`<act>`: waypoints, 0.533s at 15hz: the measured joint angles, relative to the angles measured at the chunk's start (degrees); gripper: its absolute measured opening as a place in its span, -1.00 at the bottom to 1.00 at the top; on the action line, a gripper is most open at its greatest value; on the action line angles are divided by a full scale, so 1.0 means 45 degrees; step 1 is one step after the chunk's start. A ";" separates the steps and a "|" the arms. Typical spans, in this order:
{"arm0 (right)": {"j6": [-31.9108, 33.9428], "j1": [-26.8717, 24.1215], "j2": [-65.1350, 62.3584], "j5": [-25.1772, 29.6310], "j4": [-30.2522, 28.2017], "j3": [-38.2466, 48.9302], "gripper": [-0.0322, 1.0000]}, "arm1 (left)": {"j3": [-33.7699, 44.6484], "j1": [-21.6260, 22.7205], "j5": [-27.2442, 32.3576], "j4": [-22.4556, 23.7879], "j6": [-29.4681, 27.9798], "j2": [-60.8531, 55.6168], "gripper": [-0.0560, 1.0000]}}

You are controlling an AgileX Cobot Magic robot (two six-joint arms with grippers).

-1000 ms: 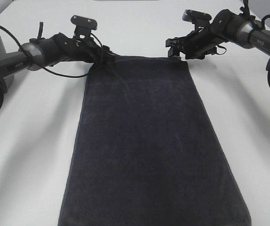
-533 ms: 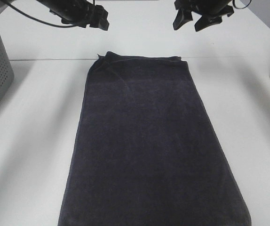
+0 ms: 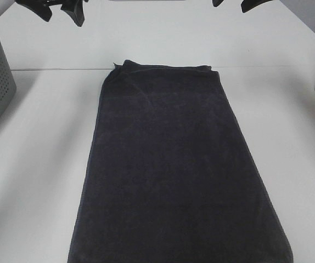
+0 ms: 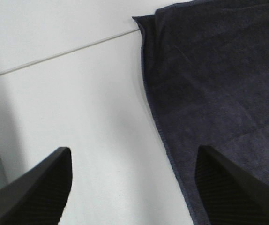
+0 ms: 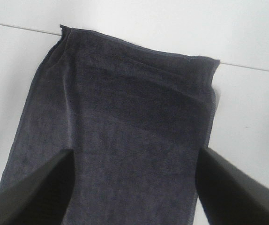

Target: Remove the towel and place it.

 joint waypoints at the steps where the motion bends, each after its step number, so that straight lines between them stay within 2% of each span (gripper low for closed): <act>1: 0.0280 0.0000 -0.0089 0.0000 0.0000 0.0000 0.42 | 0.0000 0.0051 0.0025 0.0420 -0.0051 -0.0280 0.42; 3: 0.0433 0.0000 -0.0637 0.0025 -0.0216 0.0025 0.42 | 0.0000 0.0586 0.0051 0.0688 -0.0357 -0.0955 0.42; 5: 0.0573 0.0000 -0.1566 0.0025 -0.0675 0.0051 0.42 | 0.0000 0.1604 0.0051 0.0789 -0.0726 -0.1693 0.42; 8: 0.0726 0.0000 -0.3680 0.0000 -0.1082 0.1719 0.42 | 0.1210 0.3056 0.0051 0.0904 -0.0891 -0.3259 0.42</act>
